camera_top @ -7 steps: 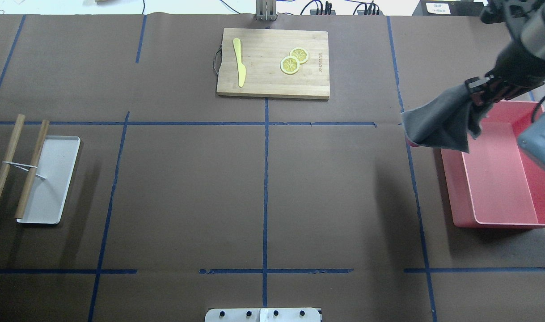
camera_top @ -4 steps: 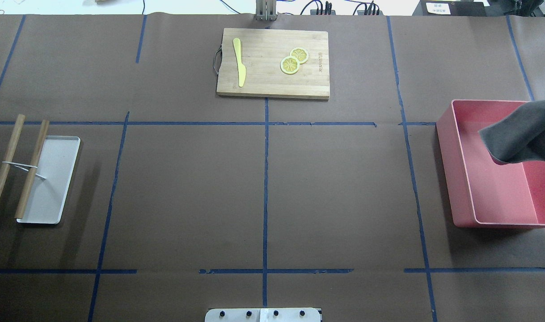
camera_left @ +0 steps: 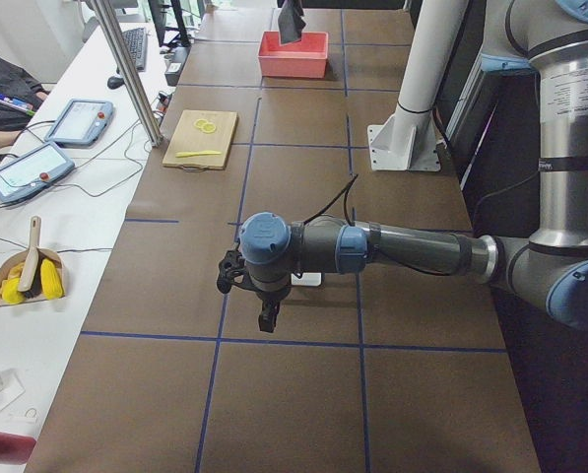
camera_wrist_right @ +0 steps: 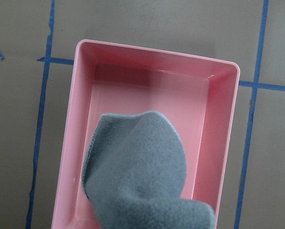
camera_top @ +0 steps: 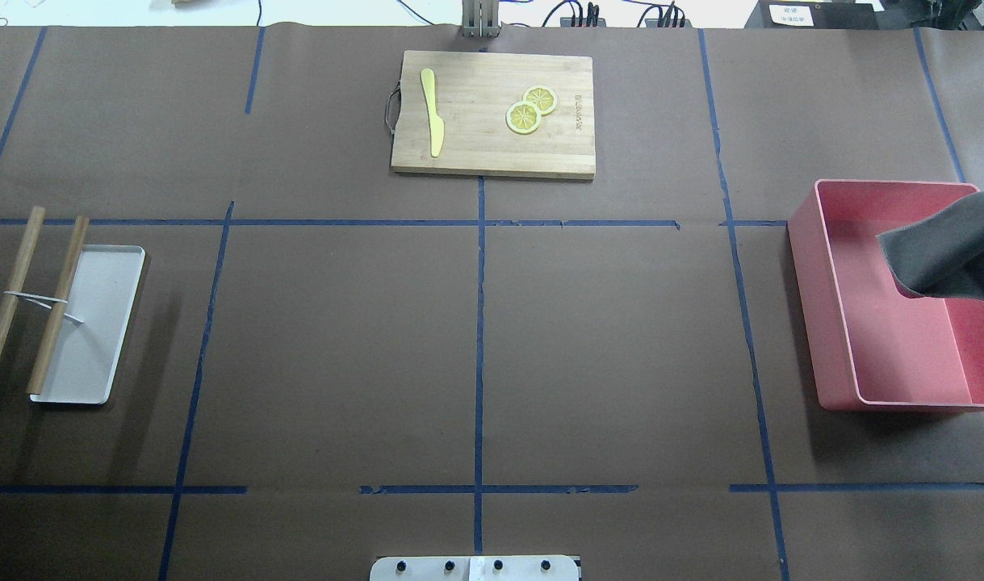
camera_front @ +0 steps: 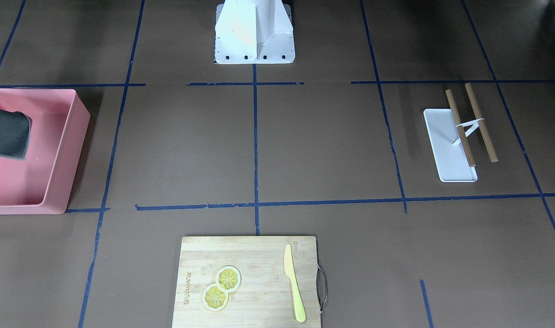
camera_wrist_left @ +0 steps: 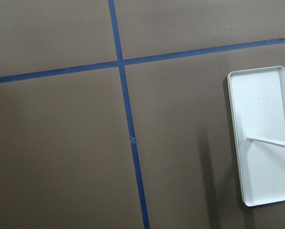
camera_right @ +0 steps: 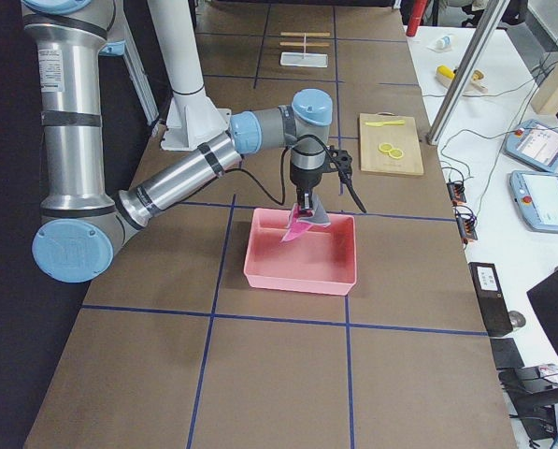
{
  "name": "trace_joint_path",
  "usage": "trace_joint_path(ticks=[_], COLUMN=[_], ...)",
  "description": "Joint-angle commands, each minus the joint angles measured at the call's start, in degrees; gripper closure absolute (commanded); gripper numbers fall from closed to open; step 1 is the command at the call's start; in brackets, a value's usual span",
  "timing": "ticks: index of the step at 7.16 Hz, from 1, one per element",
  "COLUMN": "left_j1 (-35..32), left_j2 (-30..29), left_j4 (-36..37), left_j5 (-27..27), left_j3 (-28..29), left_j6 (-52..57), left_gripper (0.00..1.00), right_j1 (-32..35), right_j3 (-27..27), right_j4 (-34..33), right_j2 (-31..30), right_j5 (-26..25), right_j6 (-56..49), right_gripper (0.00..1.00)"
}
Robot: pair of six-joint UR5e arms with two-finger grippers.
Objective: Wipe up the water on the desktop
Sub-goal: 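Open the right gripper to drop the cloth into the pink bin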
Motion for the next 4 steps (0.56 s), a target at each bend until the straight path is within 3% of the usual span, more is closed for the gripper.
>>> trace_joint_path(ticks=[1,4], left_j1=[0.0,0.0], left_j2=[-0.1,0.2], left_j4=[0.0,0.1], left_j5=[0.0,0.1], left_j3=[0.1,0.0], left_j6=[-0.2,-1.4], left_gripper=[0.00,0.00], right_j1=[0.1,0.1], right_j3=[-2.2,-3.2], right_j4=[3.6,4.8], right_j2=[-0.5,-1.1], right_j5=[0.0,0.1], right_j6=[0.2,-0.7], right_gripper=[0.03,0.00])
